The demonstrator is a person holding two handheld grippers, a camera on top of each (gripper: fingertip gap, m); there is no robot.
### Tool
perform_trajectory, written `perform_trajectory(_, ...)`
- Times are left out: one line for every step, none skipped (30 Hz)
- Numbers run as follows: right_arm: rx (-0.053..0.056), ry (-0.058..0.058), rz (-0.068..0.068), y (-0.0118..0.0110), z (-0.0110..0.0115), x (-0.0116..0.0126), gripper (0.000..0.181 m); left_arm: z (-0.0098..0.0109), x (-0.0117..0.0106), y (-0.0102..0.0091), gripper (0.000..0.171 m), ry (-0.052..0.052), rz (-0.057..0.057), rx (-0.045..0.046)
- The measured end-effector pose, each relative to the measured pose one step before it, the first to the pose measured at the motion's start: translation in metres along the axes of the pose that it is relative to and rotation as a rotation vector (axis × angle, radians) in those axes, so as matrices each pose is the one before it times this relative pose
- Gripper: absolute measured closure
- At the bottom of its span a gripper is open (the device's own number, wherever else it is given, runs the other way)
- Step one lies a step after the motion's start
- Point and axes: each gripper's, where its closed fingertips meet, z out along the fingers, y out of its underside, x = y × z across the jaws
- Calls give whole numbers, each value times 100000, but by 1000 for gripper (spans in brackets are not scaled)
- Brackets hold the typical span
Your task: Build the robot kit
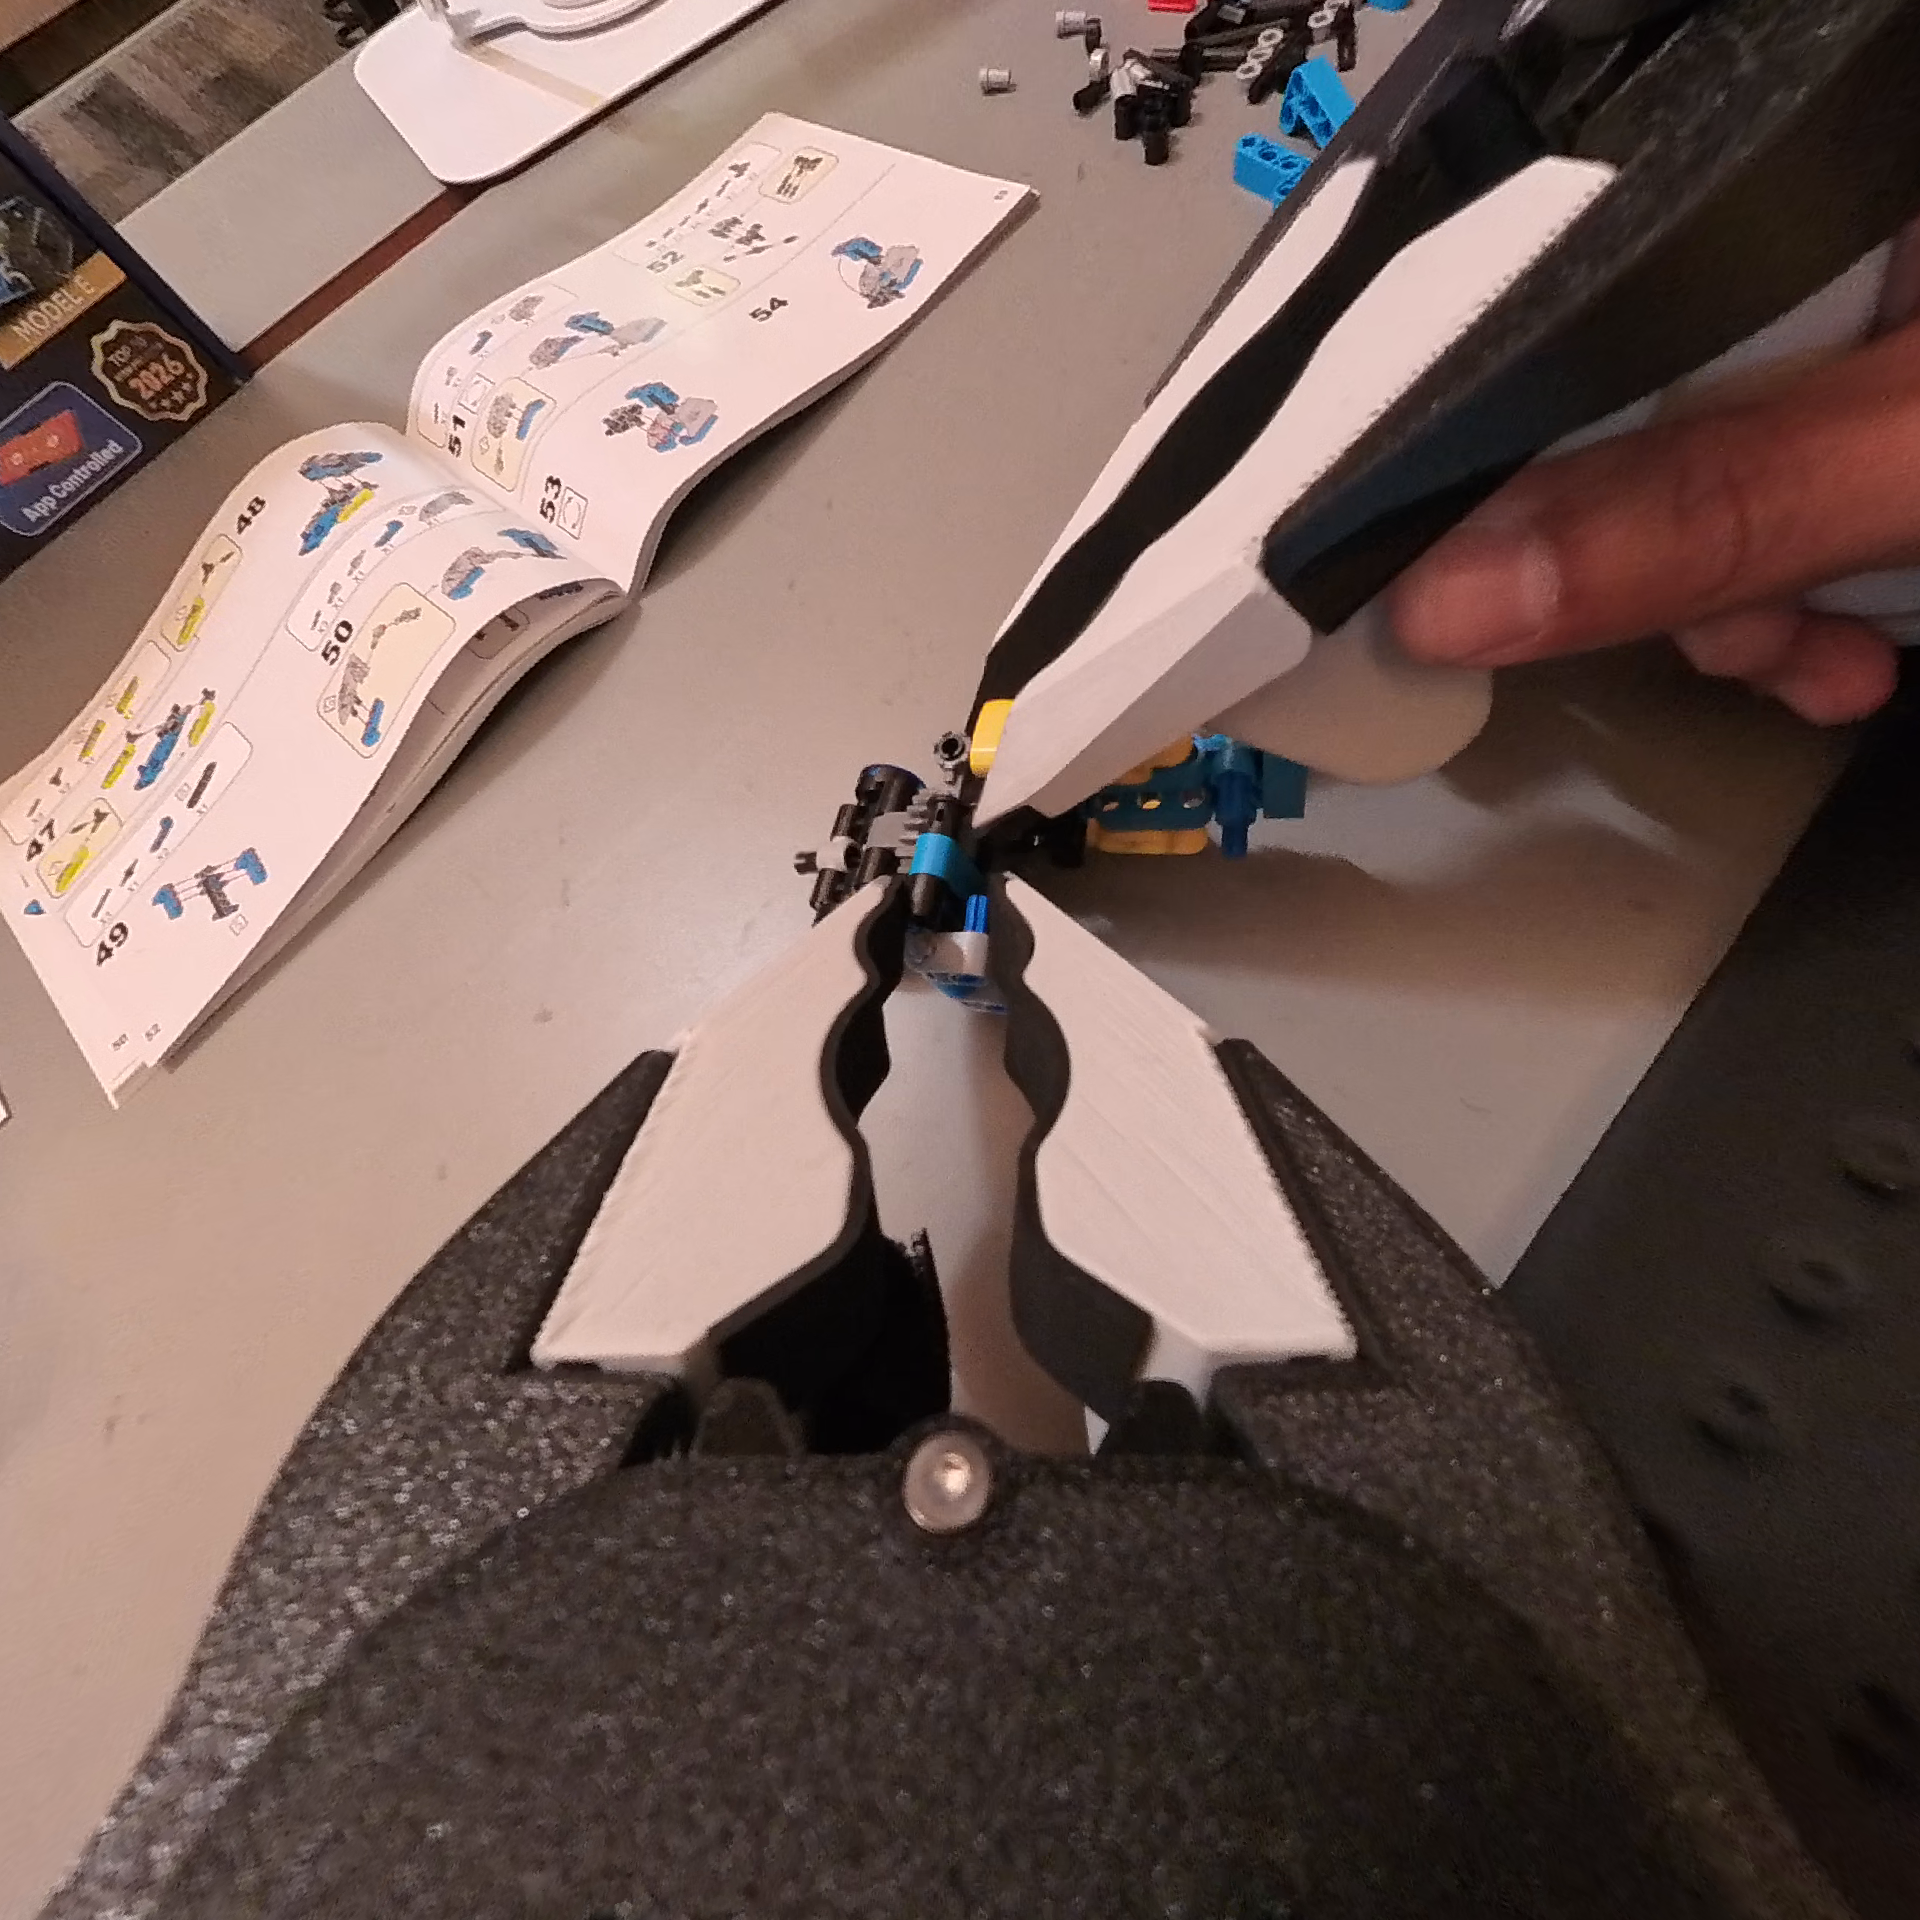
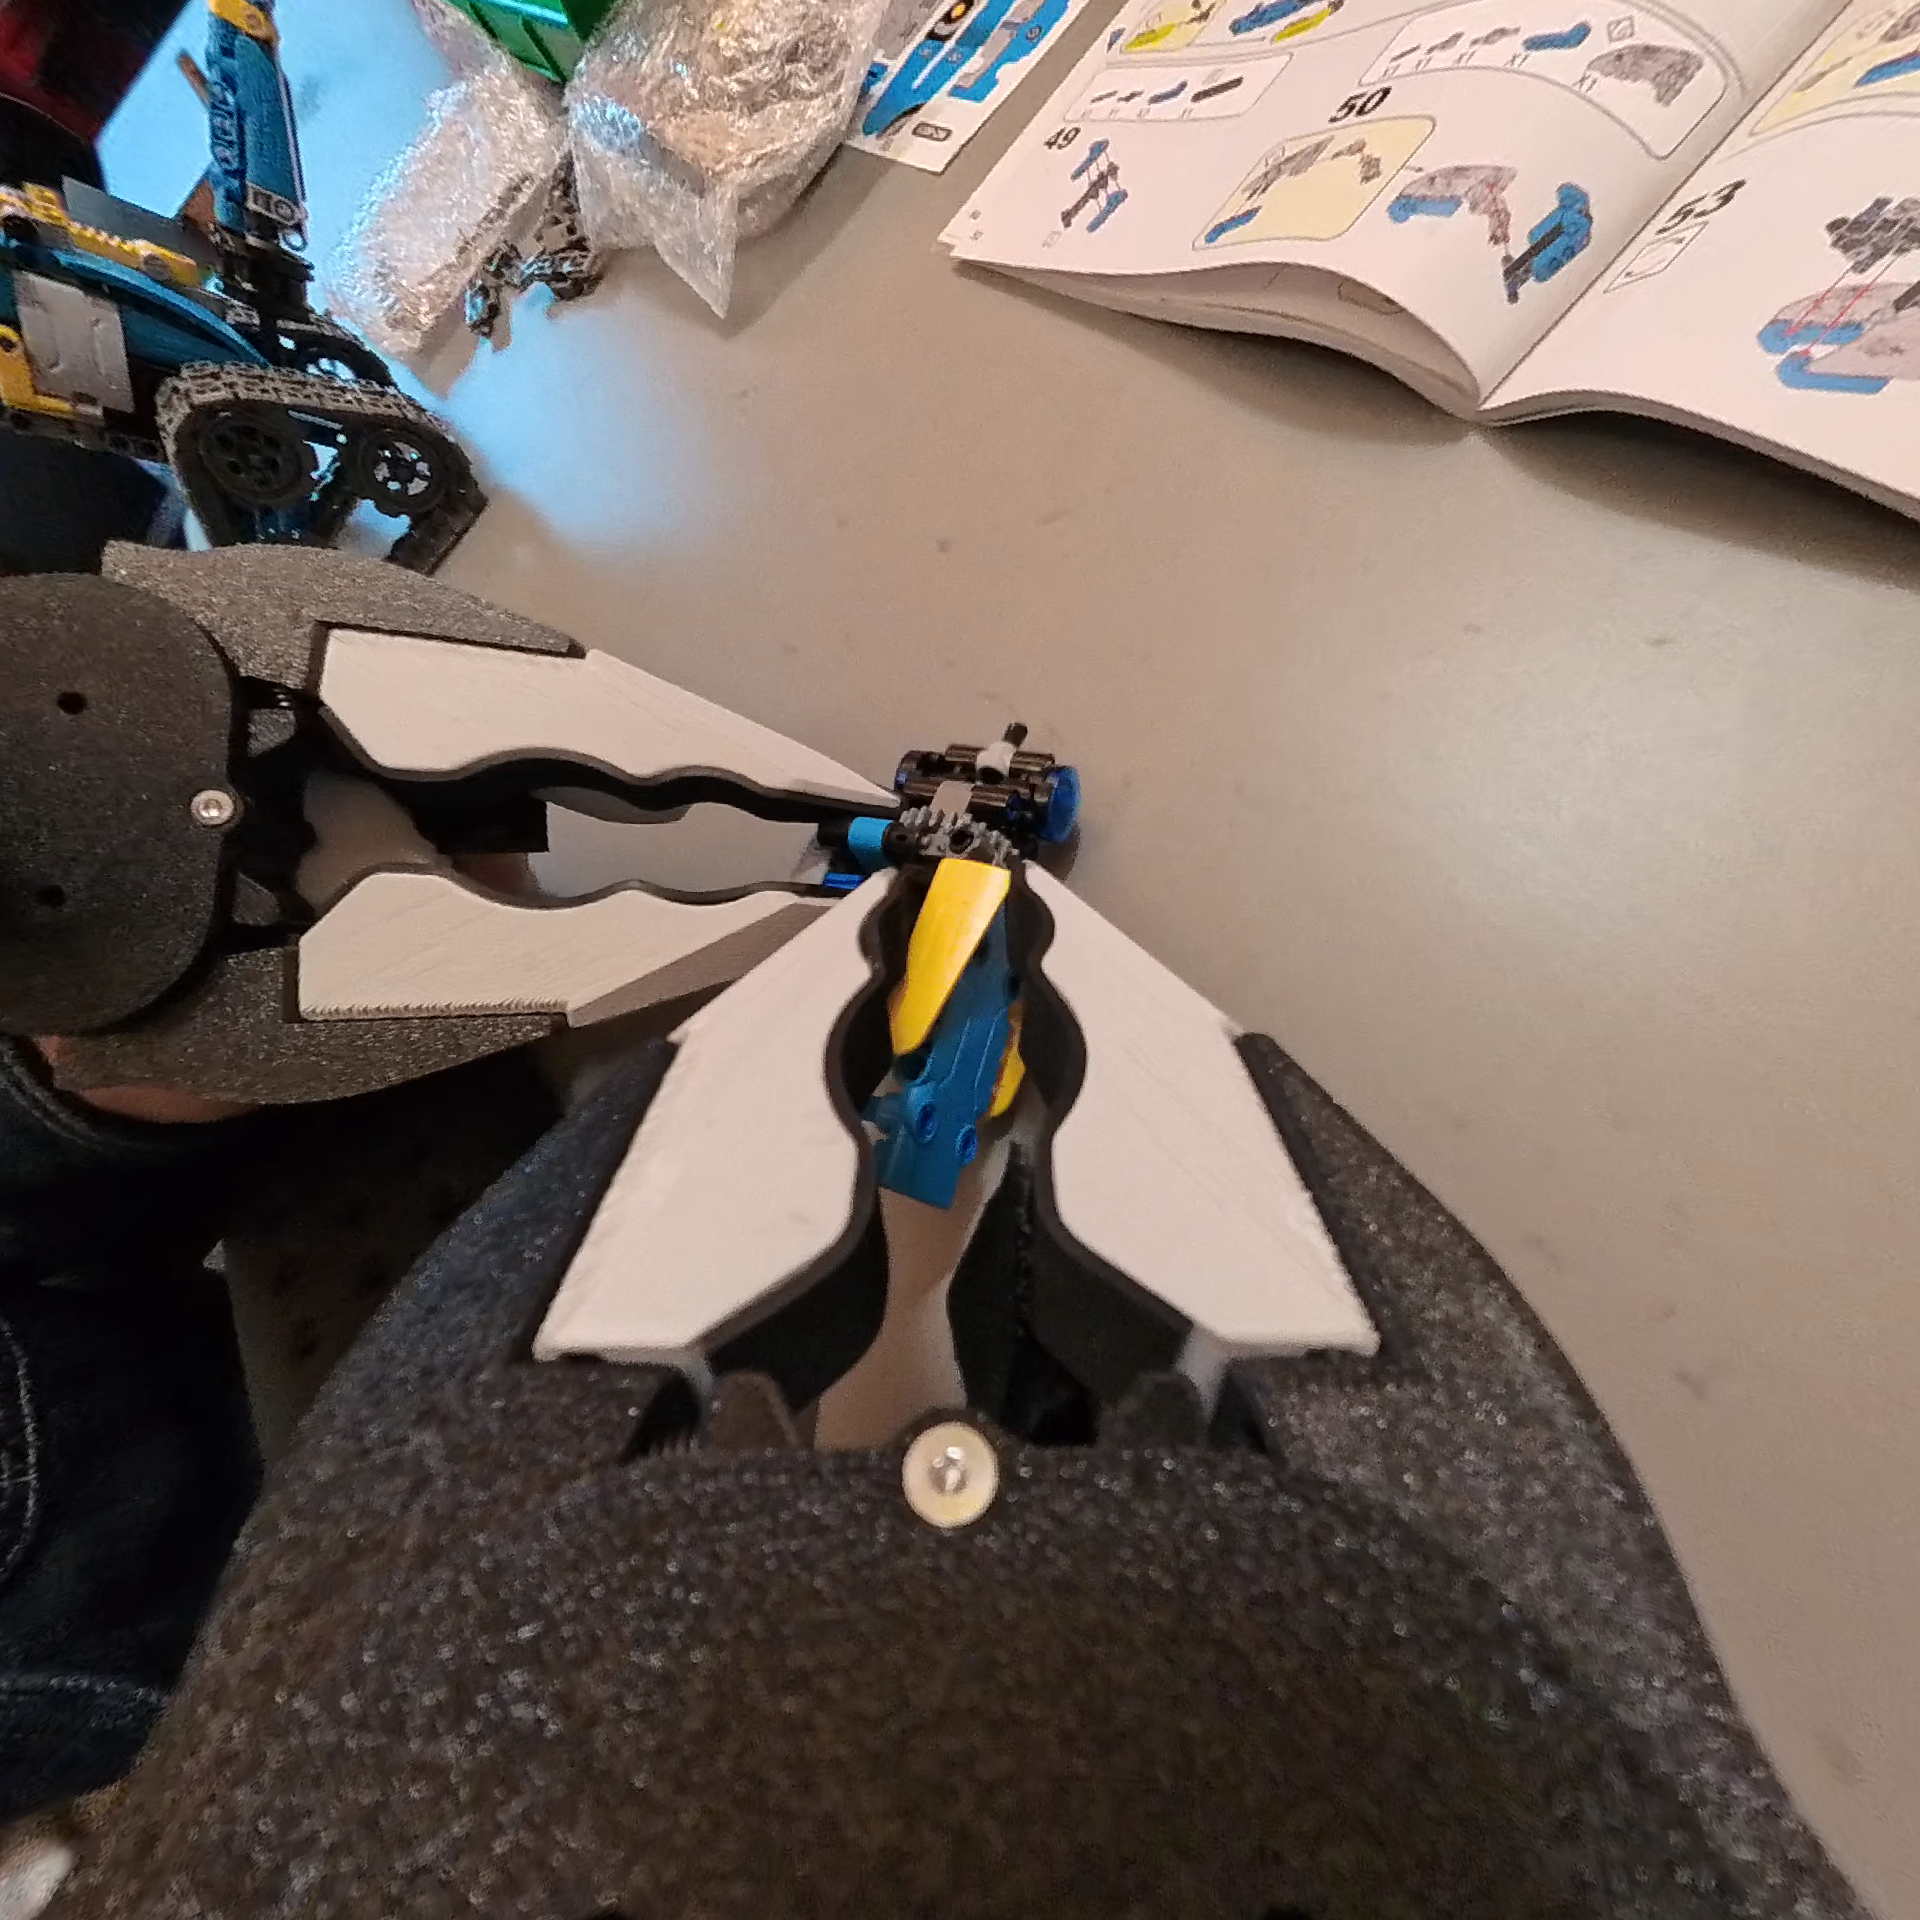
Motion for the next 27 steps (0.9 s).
perform_trajectory(-256,-1012,643,17,3,-22,163,-15,13,4,156,-25,152,156)
perform_trajectory(-399,-660,500,40,-7,6,162,7,8,-11,156,-428,693,-121)
perform_trajectory(-288,-790,419,-14,-3,33,163,-8,25,-10,156,-859,1712,-316)
perform_trajectory(-530,-845,114,-15,1,27,164,-13,27,3,156,-637,1584,-66)
perform_trajectory(-948,-414,-1091,35,-17,16,164,-18,25,-5,156,53,780,267)
perform_trajectory(-1306,-399,-1612,29,-12,10,164,1,1,-12,156,658,-185,337)
perform_trajectory(-1046,-661,-1653,8,-8,-7,164,2,-5,-12,156,752,-648,343)
perform_trajectory(-966,-936,-937,4,3,0,164,6,0,-11,156,426,-279,185)
perform_trajectory(-1298,-1482,-29,26,-9,-8,164,9,8,-16,157,16,296,11)
perform_trajectory(-872,-2027,956,-26,5,-19,164,6,-7,7,157,-423,405,-100)
perform_trajectory(-572,-1710,671,-32,18,-9,164,4,-7,-5,157,-587,826,-278)
perform_trajectory(-760,-988,165,9,-3,-16,164,9,-1,9,157,-340,461,-167)
perform_trajectory(-42,-621,110,-39,63,-72,164,8,-26,11,157,2,-468,9)
perform_trajectory(-488,-549,-417,54,101,-190,164,30,3,-38,157,281,-601,149)
perform_trajectory(70,1266,-1443,-22,46,-5,164,24,-15,-29,157,149,-469,62)
perform_trajectory(313,1298,-164,-37,14,22,164,10,-17,14,157,-272,31,-31)
perform_trajectory(592,137,1190,-10,-5,-1,164,-6,6,7,156,-265,132,-56)
perform_trajectory(690,-584,771,-1,-8,-10,164,0,0,12,156,144,-313,152)
perform_trajectory(787,-334,-91,-32,-11,-27,163,-12,-12,15,156,484,-1009,279)
perform_trajectory(792,229,-363,-24,-9,-28,162,-14,-17,29,156,799,-1198,432)
perform_trajectory(551,-16,-709,-1,-52,5,162,18,-5,-2,156,994,-947,460)
perform_trajectory(963,-863,198,-74,-64,18,161,31,-62,19,155,849,-1290,85)
perform_trajectory(2633,-1467,1400,-367,-202,26,160,5,-118,22,156,507,-1830,-104)
perform_trajectory(4721,-1958,1376,-754,-575,-53,151,-60,-282,50,156,-276,-1724,23)
perform_trajectory(6270,-2083,1017,-1081,-991,-25,147,-152,-512,29,156,-1223,-1903,468)
perform_trajectory(7461,-480,582,-1277,-1195,267,145,-250,-354,-281,156,512,-3335,2518)
perform_trajectory(7203,-348,16,-1243,-1122,297,141,-374,-308,-573,156,1682,-5571,4206)
